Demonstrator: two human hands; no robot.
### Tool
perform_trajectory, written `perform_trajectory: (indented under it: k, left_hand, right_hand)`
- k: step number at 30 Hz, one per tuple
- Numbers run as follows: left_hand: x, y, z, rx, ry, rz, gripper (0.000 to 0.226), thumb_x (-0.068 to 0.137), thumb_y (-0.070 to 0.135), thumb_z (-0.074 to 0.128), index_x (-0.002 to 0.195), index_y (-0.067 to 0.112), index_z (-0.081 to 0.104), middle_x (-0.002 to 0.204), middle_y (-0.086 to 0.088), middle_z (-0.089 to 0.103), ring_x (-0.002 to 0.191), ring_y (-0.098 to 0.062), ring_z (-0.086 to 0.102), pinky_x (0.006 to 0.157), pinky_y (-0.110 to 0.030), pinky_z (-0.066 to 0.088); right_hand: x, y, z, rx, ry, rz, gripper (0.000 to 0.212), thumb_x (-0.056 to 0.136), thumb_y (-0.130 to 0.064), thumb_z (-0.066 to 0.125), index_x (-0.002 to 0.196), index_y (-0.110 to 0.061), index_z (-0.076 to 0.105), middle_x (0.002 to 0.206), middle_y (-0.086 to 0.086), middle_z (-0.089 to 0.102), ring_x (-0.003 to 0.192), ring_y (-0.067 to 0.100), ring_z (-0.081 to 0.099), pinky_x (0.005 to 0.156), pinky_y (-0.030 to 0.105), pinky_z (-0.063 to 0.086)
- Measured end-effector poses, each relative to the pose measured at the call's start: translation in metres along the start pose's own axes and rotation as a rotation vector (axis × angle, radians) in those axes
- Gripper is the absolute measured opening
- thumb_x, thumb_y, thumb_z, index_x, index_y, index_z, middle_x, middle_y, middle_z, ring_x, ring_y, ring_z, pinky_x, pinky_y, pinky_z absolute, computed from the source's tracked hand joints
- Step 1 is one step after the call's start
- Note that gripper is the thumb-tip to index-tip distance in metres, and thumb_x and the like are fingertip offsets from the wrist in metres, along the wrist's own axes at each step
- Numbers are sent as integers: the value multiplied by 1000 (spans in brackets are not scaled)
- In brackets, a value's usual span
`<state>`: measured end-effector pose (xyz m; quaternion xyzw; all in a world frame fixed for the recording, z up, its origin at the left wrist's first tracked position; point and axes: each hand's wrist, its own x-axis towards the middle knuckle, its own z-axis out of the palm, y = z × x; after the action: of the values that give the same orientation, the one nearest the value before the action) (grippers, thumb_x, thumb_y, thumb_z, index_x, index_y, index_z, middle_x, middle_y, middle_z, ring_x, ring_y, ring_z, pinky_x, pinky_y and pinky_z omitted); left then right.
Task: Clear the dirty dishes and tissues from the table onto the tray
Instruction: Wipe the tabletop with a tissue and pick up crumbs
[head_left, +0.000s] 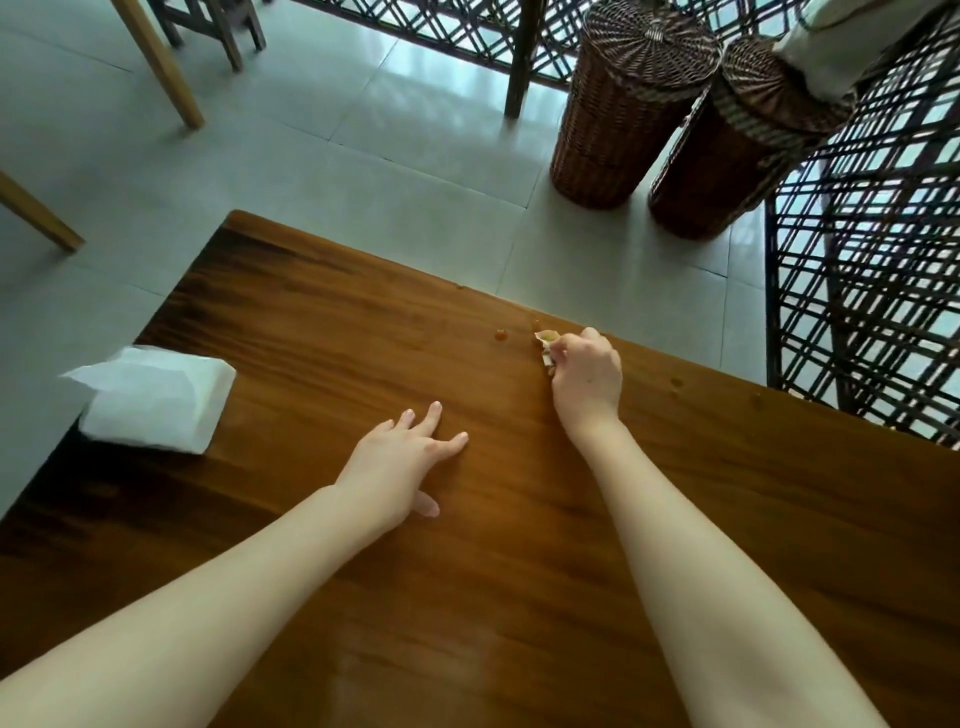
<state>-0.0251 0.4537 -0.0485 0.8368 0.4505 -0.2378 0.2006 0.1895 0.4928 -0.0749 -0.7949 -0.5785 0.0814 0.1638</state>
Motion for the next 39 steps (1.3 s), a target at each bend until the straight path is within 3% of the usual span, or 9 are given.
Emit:
perform_trajectory:
  k: [3,6,9,16,18,24,26,33,39]
  left_hand:
    - [1,0,-2,10,-11,0,90,82,40,69,149,42,9,161,-2,-3,147,-28,11,115,-38,25]
    - [1,0,-1,14,-1,12,91,82,41,69,149,42,9,161,-2,-3,146,-28,13,114,-38,26]
    - [2,-3,0,13,11,21,92,81,42,70,149,42,9,161,-2,-2,146,-29,15,113,-38,28]
    - [2,-4,3,-18,9,-5,93,79,41,72,148,45,9,160,1,-2,146,-27,13,111,-39,32]
    - [3,-3,1,-19,-6,-19,93,79,41,72,148,46,9,160,2,-3,146,-26,12,109,-40,35]
    - [0,4,-7,-6,-64,-49,91,81,40,70,148,47,9,160,2,-6,147,-26,11,108,-40,36]
    - [-1,5,-10,-1,-94,-48,91,82,40,69,148,46,7,160,2,-7,147,-26,9,109,-40,36]
    - [-2,6,-13,-23,-121,-52,91,83,37,69,149,44,7,160,2,-9,147,-26,6,110,-39,34]
    - [-4,5,-12,-63,-100,-62,91,82,33,71,148,45,11,160,2,-7,147,-26,7,112,-41,32]
  right_hand:
    - [-24,-6,3,-9,-1,-46,17,92,-2,56,98,-5,71,89,10,63,82,24,58,77,38,50]
    - [-62,-2,2,-29,-9,-211,12,85,3,64,91,-3,71,80,11,63,70,24,58,65,38,53]
    - [-54,9,-2,-66,-27,-345,18,85,3,63,97,-5,73,82,10,64,72,24,59,67,36,51]
    - [26,-6,5,-2,24,-10,24,94,-3,49,102,-7,71,94,10,59,87,26,56,81,34,44]
    - [28,-21,11,-5,9,-23,25,94,-3,47,101,-8,70,94,9,59,88,25,55,80,32,42]
    - [-39,-38,21,3,-58,-332,18,88,3,53,93,-5,69,86,10,62,79,25,57,73,33,45]
    - [-47,-18,14,1,-37,-321,19,88,2,56,95,-7,71,86,8,64,78,23,58,72,31,44]
    - [-1,6,4,33,48,14,22,95,-5,50,99,-5,71,93,10,61,88,24,55,82,34,45]
    - [19,-82,39,80,-50,-248,29,88,7,47,102,-5,69,98,11,61,95,26,56,86,35,46]
